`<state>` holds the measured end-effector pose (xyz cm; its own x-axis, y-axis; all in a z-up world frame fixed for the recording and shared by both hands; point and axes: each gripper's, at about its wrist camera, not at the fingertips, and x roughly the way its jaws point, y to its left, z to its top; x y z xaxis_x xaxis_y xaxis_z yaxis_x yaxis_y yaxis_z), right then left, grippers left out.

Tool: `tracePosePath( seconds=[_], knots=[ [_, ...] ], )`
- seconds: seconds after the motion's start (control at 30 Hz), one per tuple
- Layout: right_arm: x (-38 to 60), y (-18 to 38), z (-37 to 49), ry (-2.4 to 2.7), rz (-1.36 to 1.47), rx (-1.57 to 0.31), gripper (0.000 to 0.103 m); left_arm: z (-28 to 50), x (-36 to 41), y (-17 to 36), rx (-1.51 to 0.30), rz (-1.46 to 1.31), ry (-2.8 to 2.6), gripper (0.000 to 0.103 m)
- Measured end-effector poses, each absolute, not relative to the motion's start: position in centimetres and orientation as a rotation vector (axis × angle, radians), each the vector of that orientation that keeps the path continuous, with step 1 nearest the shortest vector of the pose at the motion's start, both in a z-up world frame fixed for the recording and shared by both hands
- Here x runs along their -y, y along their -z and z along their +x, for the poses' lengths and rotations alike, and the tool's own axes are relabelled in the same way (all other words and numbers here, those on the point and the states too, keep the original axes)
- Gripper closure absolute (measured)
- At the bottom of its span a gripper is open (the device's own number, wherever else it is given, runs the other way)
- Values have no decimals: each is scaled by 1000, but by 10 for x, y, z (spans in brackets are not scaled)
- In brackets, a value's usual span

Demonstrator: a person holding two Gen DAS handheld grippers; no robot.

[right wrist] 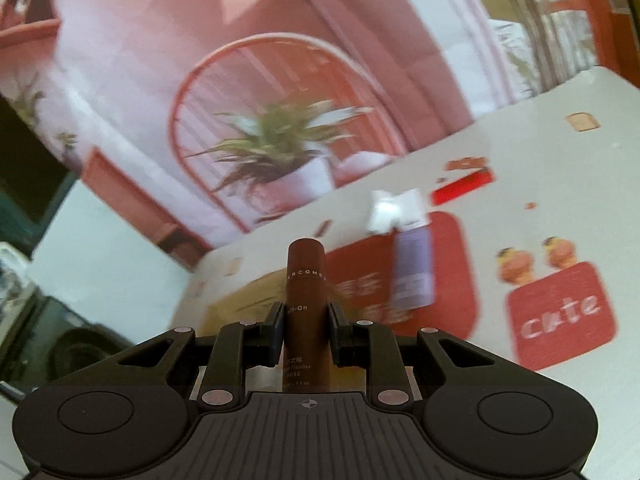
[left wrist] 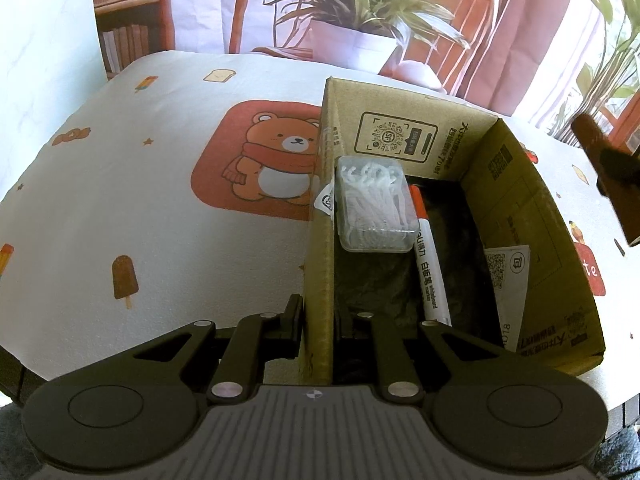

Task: Organize rigid objects
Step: 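Carry the red tube over the box and lower it in with the right tool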

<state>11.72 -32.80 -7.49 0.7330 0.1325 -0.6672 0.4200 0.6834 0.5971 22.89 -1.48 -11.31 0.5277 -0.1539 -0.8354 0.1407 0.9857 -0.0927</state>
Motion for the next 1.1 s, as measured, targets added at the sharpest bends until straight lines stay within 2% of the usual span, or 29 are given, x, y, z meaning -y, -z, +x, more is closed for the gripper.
tracePosePath(
  seconds=[0.23,0.73,1.1],
  knots=[
    [281,63,145,65,840,-799,82,229,10,113,-1000,-27,185,87],
    [216,93,179,65,733,-1062,82,230,7,114,-1005,-37,195,87],
    [200,114,195,40,690,-1176,82,231,6,113,-1008,-38,200,87]
  ],
)
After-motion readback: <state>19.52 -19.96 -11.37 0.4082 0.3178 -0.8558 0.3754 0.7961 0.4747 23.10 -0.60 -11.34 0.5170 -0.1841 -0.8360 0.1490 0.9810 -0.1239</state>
